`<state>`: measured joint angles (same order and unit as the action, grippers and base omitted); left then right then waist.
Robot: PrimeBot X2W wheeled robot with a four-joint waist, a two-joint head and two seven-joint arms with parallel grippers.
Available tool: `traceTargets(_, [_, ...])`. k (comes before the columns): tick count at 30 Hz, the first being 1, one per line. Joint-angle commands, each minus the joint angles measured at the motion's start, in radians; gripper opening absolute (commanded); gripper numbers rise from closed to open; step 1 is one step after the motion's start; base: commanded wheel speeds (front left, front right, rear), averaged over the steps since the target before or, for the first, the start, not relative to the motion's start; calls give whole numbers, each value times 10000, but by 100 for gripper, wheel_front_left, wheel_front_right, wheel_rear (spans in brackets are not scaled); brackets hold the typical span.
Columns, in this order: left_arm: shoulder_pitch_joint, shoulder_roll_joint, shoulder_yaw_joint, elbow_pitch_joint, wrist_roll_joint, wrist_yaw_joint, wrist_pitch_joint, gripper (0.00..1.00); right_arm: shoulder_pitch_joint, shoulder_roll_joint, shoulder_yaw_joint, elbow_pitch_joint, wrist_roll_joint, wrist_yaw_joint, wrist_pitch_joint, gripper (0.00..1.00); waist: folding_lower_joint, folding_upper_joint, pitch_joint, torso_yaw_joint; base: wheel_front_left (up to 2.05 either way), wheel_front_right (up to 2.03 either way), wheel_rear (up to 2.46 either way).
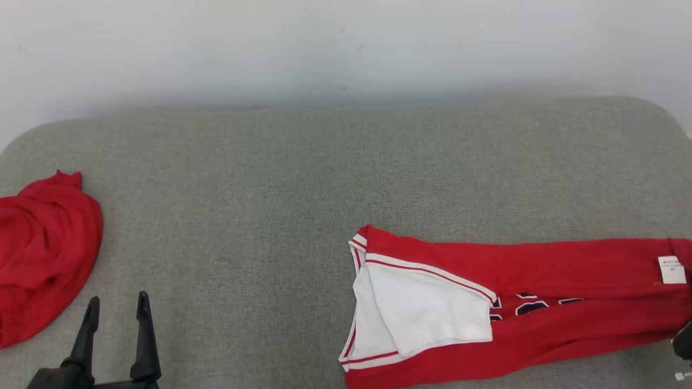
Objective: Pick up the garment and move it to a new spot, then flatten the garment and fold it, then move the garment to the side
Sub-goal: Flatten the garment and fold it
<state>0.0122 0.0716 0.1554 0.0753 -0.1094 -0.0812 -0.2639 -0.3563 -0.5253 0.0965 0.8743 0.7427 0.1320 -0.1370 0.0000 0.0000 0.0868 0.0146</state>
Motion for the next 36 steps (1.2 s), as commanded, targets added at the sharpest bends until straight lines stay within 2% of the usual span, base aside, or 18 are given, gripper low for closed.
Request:
traceTargets(1, [180,-47,59,-7,74,-58,-5,100,-183,-64,-28,-3,-73,-21,-47,0,0,0,-95,-35,0,0,0])
traceTargets(9, [498,-151,256,128,58,-150,-5,100,148,728,554,-1259,-54,-21,-99,0,0,0,-436,-285,0,0,0])
traceTargets(17, [533,-189,147,97,102,-100,-5,100,840,2227,1712,-3693,98,-20,243,0,0,0,-537,-243,0,0,0])
traceTargets(23, [245,-205,-45,314,-1,-180,-5,100,843,3367,2757,-4857,-288,-20,669,0,0,0,-408,30,0,0,0])
traceTargets(27, [72,-205,-125,406,-24,-224,-5,100,785,3971,3286,-5109,-430,-20,881,0,0,0,-345,304,0,0,0])
traceTargets(30, [34,-209,-165,442,-14,-237,-5,100,727,4172,3502,-5015,-548,-20,887,0,0,0,-323,428,0,0,0])
traceTargets(36, [-132,-210,-292,570,-60,-264,-5,100,466,4580,3789,-4213,-714,-20,652,0,0,0,-246,689,0,0,0])
